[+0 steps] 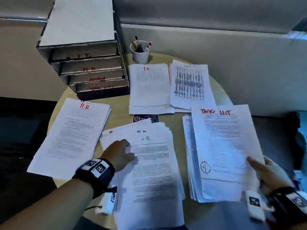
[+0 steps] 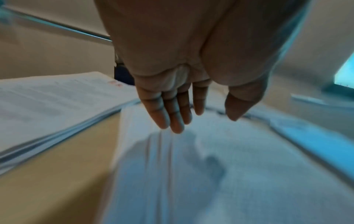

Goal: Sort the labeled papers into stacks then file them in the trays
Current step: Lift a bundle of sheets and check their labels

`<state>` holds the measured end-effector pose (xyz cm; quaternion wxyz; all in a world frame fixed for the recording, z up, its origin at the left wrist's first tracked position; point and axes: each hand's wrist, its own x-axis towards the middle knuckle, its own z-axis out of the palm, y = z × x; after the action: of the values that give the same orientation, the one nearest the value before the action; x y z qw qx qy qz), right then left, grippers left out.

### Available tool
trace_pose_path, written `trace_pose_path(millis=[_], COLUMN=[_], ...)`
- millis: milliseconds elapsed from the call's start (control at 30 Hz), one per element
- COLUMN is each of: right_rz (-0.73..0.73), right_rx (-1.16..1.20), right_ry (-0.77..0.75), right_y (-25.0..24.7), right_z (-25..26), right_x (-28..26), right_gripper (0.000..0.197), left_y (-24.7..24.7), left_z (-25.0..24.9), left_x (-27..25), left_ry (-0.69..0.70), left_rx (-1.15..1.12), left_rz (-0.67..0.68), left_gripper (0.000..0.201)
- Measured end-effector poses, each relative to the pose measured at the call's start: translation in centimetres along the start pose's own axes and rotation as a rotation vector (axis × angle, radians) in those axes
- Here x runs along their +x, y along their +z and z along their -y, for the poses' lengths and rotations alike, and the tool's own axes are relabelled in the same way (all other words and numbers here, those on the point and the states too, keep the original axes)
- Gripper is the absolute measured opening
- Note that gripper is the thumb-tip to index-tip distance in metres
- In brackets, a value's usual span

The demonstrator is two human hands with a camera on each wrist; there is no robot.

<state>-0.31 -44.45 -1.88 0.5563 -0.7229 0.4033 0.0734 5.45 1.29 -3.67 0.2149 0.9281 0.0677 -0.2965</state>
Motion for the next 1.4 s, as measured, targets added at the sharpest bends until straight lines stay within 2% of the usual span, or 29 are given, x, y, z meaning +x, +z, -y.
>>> trace_pose_path(millis=[33, 100, 167, 233, 267, 300, 367, 400, 500, 600, 667, 767, 867, 1000, 1067, 1133, 1200, 1233, 1300, 1333, 1400], right_rz=[0.002, -0.055, -0.116, -0.133, -0.182, -0.244, -0.342, -0.347, -0.134, 0.122, 0.271, 0.428, 0.442, 0.385, 0.391, 0.417, 0.389, 0.316, 0.114, 0.036, -0.003], right_rx=[-0.018, -0.186, -0.400, -0.539, -0.618, -0.699, -0.777, -0.771, -0.688, -0.669, -0.678, -0.775, -0.885, -1.019, -1.084, -1.116, -1.051, -0.959, -0.722, -0.573, -0.265], right_ry=[0.027, 0.017, -0.006, 0.010, -0.009, -0.039, -0.167, -0.241, -0.435, -0.636, -0.644, -0.564, -0.489, -0.516, -0.518, -0.528, -0.529, -0.524, -0.512, -0.484, -0.357], right_y=[0.6, 1.6, 2.6, 3.1, 2.9, 2.9, 3.3, 4.1, 7.4, 11.7, 14.7, 18.7, 21.1, 22.1, 22.2, 22.3, 22.4, 22.2, 21.9, 21.6, 21.2], right_z=[-0.8, -1.7, -2.3, -3.1, -3.9, -4.2, -2.8, -1.5, 0.6, 0.3, 0.0, -0.8, -1.4, -1.6, -1.8, -1.9, -1.9, -1.8, -1.9, -1.8, -1.8], right_x=[0.2, 1.0, 1.5, 2.3, 3.2, 3.5, 2.1, 0.8, -2.6, -4.3, -5.0, -5.3, -5.1, -5.5, -6.0, -6.5, -6.7, -6.7, -6.2, -6.0, -5.4], right_gripper=[0.049, 0.031, 0.030, 0.055, 0.072, 0.081, 0.073, 0.068, 0.056, 0.046, 0.048, 0.064, 0.081, 0.078, 0.076, 0.075, 0.078, 0.081, 0.093, 0.098, 0.099], left_y=[1.4, 3.6, 4.8, 5.3, 5.5, 5.5, 5.5, 5.6, 6.0, 6.5, 6.9, 7.0, 6.6, 6.2, 6.3, 6.2, 6.0, 5.8, 5.0, 4.7, 4.0], left_z=[0.3, 0.2, -0.4, -0.9, -1.0, -1.0, -1.0, -0.8, -0.5, -0.1, 0.4, 1.0, 1.2, 1.1, 0.9, 0.9, 1.2, 1.5, 2.3, 2.9, 4.3], left_x=[0.2, 0.5, 0.4, 0.6, 0.8, 0.9, 1.1, 1.2, 0.8, 0.0, -0.2, 0.3, 0.6, 0.8, 1.2, 1.4, 1.4, 1.4, 1.0, 0.8, 0.4], left_ry=[-0.039, -0.118, -0.174, -0.233, -0.270, -0.307, -0.349, -0.346, -0.276, -0.242, -0.206, -0.139, -0.138, -0.173, -0.157, -0.081, -0.006, 0.023, 0.082, 0.093, 0.099], left_rx=[0.039, 0.069, 0.096, 0.079, 0.033, -0.019, -0.116, -0.150, -0.191, -0.294, -0.377, -0.551, -0.616, -0.689, -0.671, -0.583, -0.534, -0.560, -0.665, -0.681, -0.693], left_rz=[0.032, 0.017, -0.046, -0.098, -0.113, -0.121, -0.133, -0.153, -0.231, -0.290, -0.303, -0.289, -0.216, -0.136, -0.070, -0.011, 0.007, 0.013, 0.039, 0.057, 0.147], left_gripper=[0.065, 0.083, 0.088, 0.088, 0.089, 0.091, 0.091, 0.086, 0.062, 0.052, 0.056, 0.051, 0.044, 0.044, 0.032, 0.013, 0.018, 0.014, 0.007, 0.011, 0.024])
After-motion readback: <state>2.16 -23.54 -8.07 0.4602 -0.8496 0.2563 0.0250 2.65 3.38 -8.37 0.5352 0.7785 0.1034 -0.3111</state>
